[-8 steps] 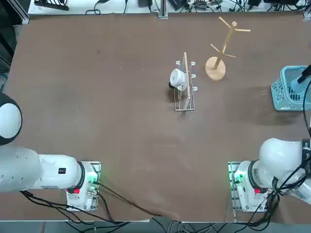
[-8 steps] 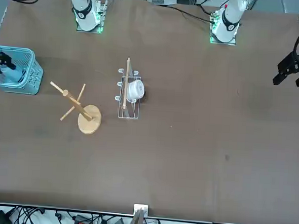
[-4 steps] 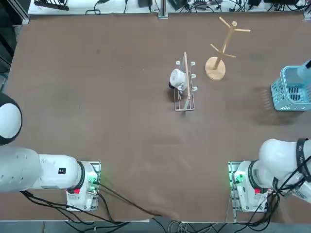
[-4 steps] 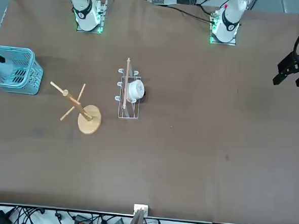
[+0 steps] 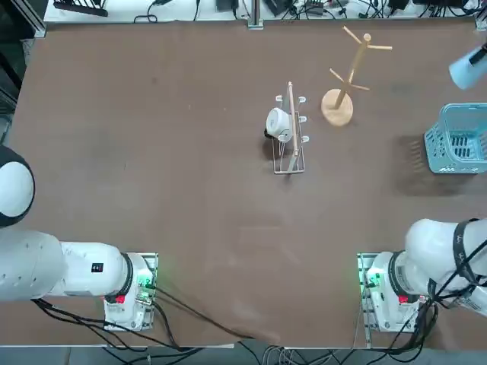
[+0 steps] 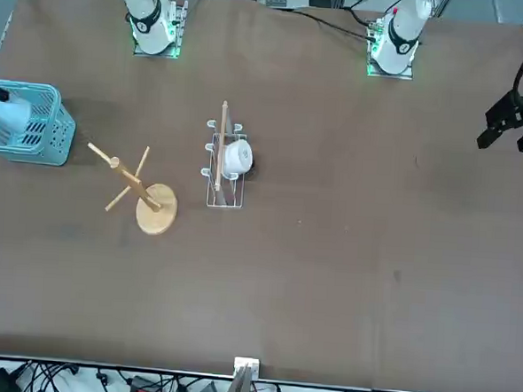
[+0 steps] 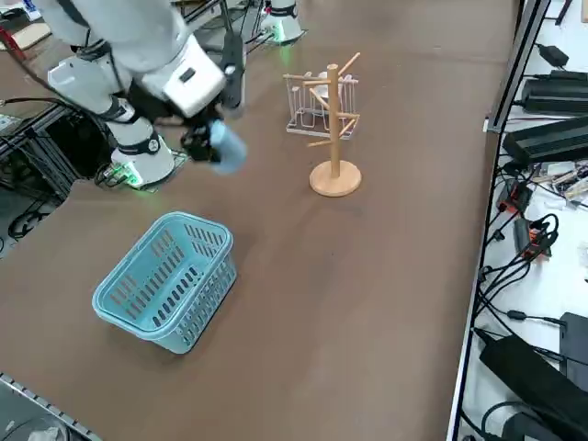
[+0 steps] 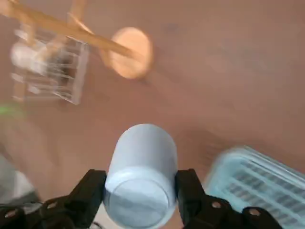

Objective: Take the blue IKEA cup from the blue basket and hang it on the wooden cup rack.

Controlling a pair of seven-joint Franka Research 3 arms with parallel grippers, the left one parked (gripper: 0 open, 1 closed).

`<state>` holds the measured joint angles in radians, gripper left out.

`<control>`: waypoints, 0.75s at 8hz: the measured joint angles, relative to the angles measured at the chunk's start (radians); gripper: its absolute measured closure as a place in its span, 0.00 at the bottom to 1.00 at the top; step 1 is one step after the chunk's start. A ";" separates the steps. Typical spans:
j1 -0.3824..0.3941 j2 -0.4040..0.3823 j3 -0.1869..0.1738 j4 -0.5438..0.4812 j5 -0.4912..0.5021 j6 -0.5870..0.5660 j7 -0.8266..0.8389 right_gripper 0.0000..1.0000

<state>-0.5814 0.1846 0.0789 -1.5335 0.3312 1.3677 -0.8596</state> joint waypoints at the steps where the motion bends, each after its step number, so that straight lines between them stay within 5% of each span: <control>1: 0.012 0.001 0.000 0.008 0.070 -0.016 0.008 0.15; 6: 0.136 0.006 0.004 0.041 0.274 -0.019 0.066 0.15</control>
<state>-0.4457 0.1906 0.0833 -1.4920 0.6049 1.3483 -0.7940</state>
